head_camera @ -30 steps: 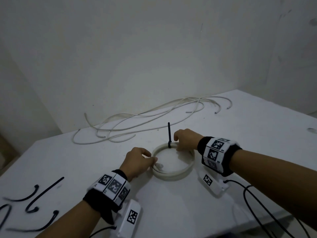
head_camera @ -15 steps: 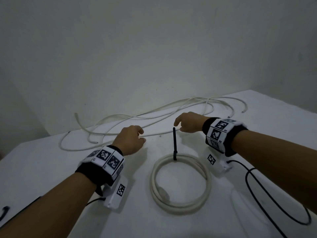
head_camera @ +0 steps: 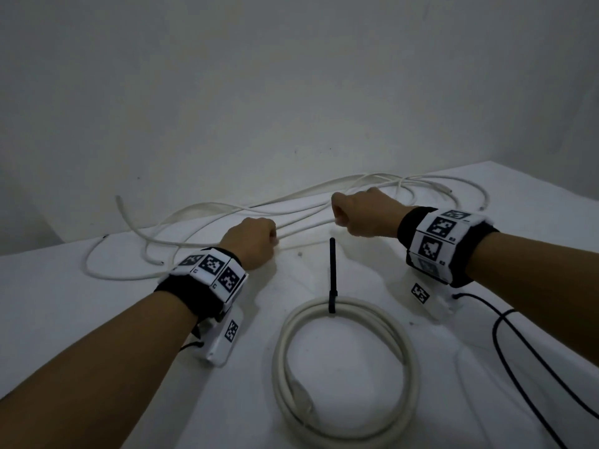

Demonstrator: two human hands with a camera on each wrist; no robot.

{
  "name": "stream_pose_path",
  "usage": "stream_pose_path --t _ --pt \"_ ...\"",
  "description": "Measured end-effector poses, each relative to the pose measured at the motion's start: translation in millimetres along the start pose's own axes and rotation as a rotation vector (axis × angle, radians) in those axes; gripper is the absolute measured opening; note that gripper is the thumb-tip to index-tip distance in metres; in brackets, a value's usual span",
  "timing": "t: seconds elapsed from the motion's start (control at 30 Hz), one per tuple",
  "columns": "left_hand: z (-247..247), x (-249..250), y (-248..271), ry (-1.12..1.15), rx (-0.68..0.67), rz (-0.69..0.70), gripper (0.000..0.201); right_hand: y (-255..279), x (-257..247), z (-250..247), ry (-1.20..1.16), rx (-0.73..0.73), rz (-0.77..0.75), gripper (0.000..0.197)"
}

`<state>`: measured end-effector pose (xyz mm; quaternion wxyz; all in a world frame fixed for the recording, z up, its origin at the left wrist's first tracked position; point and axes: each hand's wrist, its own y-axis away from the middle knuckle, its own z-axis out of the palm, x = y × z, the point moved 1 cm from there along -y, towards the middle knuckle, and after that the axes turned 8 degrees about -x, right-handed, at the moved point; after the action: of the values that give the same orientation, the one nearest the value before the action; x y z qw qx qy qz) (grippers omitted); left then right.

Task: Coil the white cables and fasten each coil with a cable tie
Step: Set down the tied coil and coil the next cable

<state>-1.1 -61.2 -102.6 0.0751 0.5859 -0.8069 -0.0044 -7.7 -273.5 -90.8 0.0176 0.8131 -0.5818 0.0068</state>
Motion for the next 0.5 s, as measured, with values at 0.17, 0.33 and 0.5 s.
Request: stream_pose_path --t 0.17,0.33,0.5 --pt "-47.1 -1.1 20.2 0.160 0.239 0.016 0.009 22.0 13.5 -21.4 0.103 0.102 0.037 0.022" --pt "-105.6 4.6 61.5 0.339 0.468 0.033 0.011 55.2 35.5 -54.0 -0.055 0.172 0.289 0.022" --pt "-149.3 23.5 102.6 0.510 0.674 0.066 0.015 82.2 35.9 -109.8 -0.650 0.393 0.349 0.024"
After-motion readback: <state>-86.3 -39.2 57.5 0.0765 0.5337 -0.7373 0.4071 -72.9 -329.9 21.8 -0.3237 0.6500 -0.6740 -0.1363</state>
